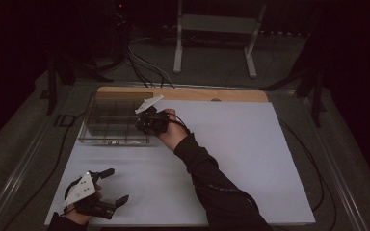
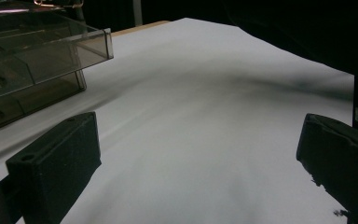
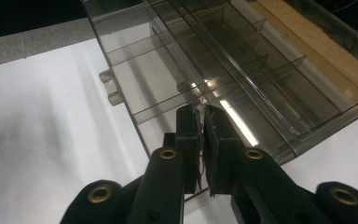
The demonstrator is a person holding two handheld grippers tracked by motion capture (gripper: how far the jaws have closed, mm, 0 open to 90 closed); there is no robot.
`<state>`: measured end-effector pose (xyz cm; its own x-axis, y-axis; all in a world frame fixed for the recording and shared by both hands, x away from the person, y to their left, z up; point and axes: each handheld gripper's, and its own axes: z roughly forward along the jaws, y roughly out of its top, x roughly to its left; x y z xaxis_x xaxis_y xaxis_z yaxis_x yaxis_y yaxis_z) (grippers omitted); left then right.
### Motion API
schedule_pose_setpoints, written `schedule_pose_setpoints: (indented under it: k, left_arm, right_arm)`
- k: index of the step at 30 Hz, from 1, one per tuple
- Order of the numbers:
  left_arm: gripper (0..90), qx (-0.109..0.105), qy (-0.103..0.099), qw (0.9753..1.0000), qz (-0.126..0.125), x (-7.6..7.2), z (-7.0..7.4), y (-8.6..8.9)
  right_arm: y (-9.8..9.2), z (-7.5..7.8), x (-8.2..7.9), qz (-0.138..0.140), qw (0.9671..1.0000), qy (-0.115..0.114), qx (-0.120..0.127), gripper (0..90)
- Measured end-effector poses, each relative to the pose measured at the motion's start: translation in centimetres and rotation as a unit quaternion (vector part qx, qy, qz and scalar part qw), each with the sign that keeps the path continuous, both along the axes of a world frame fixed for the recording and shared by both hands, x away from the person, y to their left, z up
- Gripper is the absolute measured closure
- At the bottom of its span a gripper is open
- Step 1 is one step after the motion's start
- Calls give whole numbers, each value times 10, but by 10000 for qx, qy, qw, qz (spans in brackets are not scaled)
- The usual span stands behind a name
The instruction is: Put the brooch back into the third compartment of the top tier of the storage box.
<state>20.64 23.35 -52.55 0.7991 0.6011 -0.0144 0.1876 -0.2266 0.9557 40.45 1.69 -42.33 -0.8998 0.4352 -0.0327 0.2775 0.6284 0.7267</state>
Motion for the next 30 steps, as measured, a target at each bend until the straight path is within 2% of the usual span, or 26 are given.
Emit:
schedule_pose_setpoints:
  k: [13,15,20,24,30]
  left_arm:
    - [6,-13,0,10000,-4,0,0,0]
    - [6,-27,1,10000,-20,0,0,-1]
    - [6,-32,-1,10000,-14,0,0,0]
    - [6,-12,15,10000,-15,0,0,0]
    - [6,-15,17,10000,-20,0,0,0]
  right_arm:
    - [16,-9,7,48,9998,122,-160,854]
    - [21,-13,8,94,9994,130,-316,853]
    - [25,-17,10,96,9989,177,-430,851]
    - [25,-16,12,100,9989,193,-407,851]
    - [24,-9,13,86,9993,98,-339,843]
